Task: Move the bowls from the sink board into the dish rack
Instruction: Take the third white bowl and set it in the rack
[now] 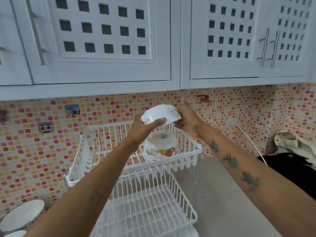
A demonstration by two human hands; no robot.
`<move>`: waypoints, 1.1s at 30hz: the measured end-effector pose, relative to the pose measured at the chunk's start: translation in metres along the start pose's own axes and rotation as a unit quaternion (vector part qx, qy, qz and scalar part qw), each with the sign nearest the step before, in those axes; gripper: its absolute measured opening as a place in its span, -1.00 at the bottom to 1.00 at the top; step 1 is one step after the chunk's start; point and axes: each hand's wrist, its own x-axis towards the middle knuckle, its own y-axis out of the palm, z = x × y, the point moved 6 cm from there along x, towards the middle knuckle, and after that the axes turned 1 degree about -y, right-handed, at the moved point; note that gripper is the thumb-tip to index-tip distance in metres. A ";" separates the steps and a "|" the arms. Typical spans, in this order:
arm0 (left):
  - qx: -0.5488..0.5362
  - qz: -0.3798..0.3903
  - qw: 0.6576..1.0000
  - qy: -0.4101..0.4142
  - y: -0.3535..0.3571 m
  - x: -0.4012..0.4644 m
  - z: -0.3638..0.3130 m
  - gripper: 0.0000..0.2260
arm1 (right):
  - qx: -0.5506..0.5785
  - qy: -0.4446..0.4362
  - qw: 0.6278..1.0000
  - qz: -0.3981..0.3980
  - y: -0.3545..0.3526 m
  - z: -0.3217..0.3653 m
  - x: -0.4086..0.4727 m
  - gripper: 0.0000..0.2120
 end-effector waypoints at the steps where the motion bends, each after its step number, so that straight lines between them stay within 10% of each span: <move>1: 0.022 -0.008 1.000 0.005 0.003 0.004 0.007 -0.24 | -0.014 0.002 1.000 -0.005 0.002 -0.002 0.003 -0.31; 6: 0.090 -0.015 0.996 -0.013 0.010 0.017 0.038 0.19 | -0.096 0.019 0.995 -0.024 0.008 -0.016 0.016 -0.43; 18: 0.072 0.018 0.990 -0.124 0.008 0.027 0.072 0.26 | -0.065 0.122 0.989 -0.044 0.006 -0.080 0.034 -0.61; 22: -0.050 0.039 0.974 -0.217 0.016 0.031 0.079 -0.02 | -0.051 0.130 0.989 -0.045 0.003 -0.084 0.033 -0.76; 33: -0.047 -0.038 0.970 -0.237 0.026 0.038 0.098 -0.25 | -0.049 0.177 0.983 0.018 0.008 -0.090 0.029 -0.40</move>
